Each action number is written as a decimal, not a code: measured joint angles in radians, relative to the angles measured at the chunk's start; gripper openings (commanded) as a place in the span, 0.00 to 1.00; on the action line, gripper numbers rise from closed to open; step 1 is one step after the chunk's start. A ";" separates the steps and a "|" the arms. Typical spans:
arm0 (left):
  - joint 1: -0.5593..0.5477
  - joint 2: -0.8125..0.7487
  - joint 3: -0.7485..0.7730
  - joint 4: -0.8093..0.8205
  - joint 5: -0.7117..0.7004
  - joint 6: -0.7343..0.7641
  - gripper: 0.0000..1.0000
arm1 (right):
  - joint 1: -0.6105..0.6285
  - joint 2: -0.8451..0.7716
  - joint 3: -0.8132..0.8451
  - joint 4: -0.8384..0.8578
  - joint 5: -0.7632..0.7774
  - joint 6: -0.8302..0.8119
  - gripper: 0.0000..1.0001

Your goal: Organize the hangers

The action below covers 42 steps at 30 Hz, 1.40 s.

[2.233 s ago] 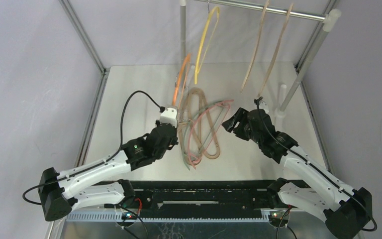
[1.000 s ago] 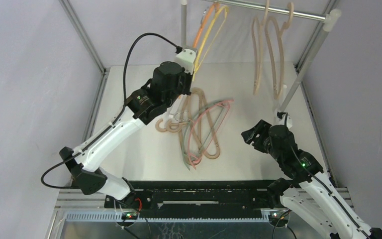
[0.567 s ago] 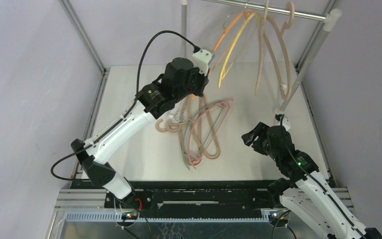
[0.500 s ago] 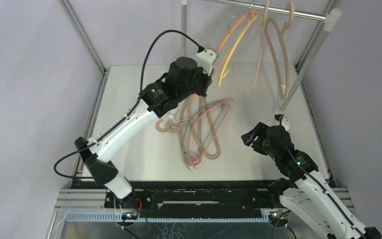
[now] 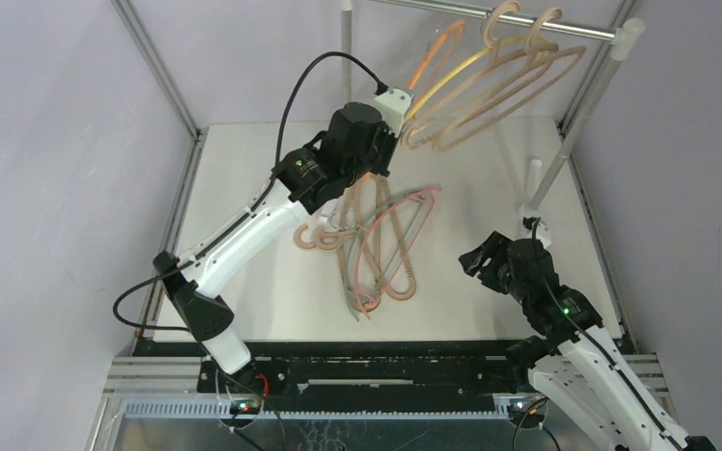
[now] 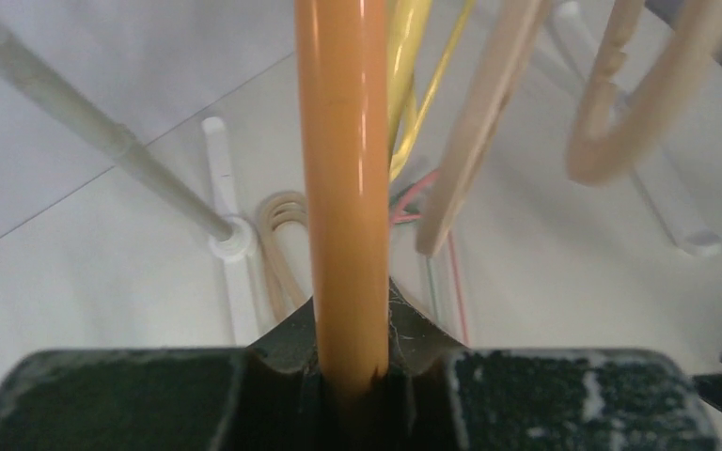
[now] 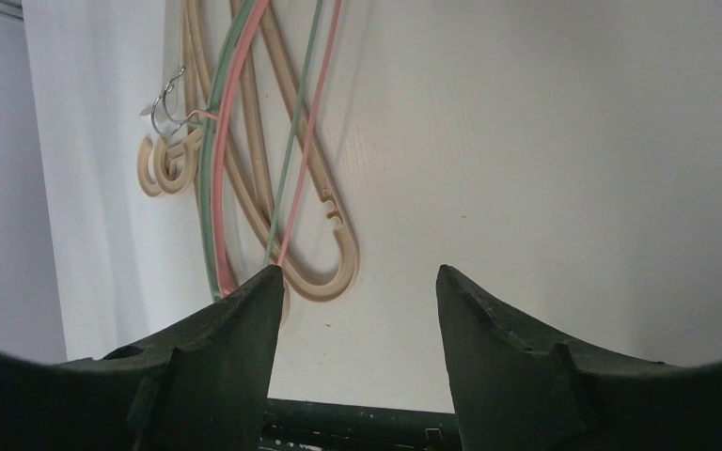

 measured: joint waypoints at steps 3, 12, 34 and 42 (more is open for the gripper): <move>0.024 -0.003 -0.001 0.000 -0.032 0.005 0.00 | -0.006 -0.002 0.000 0.000 -0.005 -0.001 0.69; 0.129 -0.015 0.003 0.004 -0.046 0.060 0.00 | -0.012 0.010 -0.004 0.002 -0.024 -0.005 0.68; 0.218 0.220 0.367 -0.196 0.223 0.049 0.00 | -0.051 0.061 -0.005 0.024 -0.034 -0.038 0.67; 0.225 0.303 0.504 -0.224 0.273 -0.002 0.00 | -0.067 0.040 -0.023 0.027 -0.034 -0.045 0.67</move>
